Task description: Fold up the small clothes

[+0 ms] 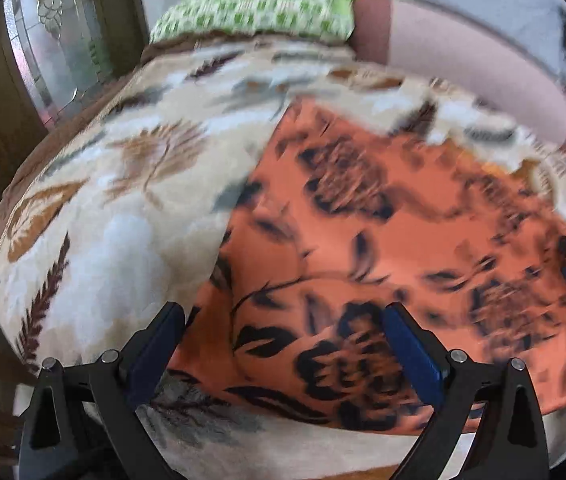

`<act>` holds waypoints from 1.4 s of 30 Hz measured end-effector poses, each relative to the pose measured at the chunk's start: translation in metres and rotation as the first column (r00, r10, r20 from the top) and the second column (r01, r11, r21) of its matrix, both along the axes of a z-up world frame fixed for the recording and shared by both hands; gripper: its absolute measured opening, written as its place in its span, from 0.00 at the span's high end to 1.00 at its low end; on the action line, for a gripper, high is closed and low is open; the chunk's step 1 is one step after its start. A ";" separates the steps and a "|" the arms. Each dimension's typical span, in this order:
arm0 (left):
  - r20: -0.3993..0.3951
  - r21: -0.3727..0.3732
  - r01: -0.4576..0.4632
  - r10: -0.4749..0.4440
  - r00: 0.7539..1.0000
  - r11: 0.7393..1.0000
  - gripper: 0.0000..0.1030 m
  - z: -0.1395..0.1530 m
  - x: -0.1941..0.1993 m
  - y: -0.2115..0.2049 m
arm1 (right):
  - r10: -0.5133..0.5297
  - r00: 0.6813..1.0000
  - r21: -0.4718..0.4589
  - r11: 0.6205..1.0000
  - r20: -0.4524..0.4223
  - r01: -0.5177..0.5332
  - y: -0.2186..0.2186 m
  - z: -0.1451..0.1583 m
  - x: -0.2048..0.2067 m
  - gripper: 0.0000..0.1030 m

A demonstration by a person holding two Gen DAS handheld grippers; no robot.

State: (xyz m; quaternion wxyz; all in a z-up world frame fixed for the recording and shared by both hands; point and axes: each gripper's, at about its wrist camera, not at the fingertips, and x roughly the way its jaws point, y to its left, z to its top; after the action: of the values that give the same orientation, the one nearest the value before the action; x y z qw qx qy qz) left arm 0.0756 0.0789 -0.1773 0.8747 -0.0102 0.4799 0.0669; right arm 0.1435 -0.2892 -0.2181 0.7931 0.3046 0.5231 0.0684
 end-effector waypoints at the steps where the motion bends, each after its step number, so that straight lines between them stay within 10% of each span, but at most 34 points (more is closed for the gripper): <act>1: -0.009 -0.007 -0.001 0.001 1.000 1.000 0.04 -0.004 0.000 0.004 | -0.011 0.998 -0.010 1.000 0.054 0.011 0.002 0.011 -0.003 0.28; 12: 0.007 -0.024 -0.009 0.010 1.000 1.000 0.02 -0.005 0.003 0.016 | -0.042 0.996 0.044 0.998 0.077 0.038 -0.005 0.017 0.027 0.27; 23: 0.128 -0.050 0.056 -0.050 0.991 0.997 0.02 0.039 -0.019 -0.011 | -0.100 0.982 0.150 0.986 0.161 0.076 -0.013 0.044 -0.178 0.27; 42: 0.152 -0.034 0.107 -0.100 0.983 0.994 0.02 0.053 -0.053 -0.039 | -0.484 0.875 0.430 0.788 -0.008 0.440 -0.097 -0.025 -0.195 0.26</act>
State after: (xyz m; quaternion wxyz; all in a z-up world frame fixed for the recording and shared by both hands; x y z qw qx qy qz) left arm 0.0230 0.0395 -0.1246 0.9102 -0.0087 0.4139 0.0102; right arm -0.0517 -0.3857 -0.2427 0.7269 0.5822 0.3642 -0.0017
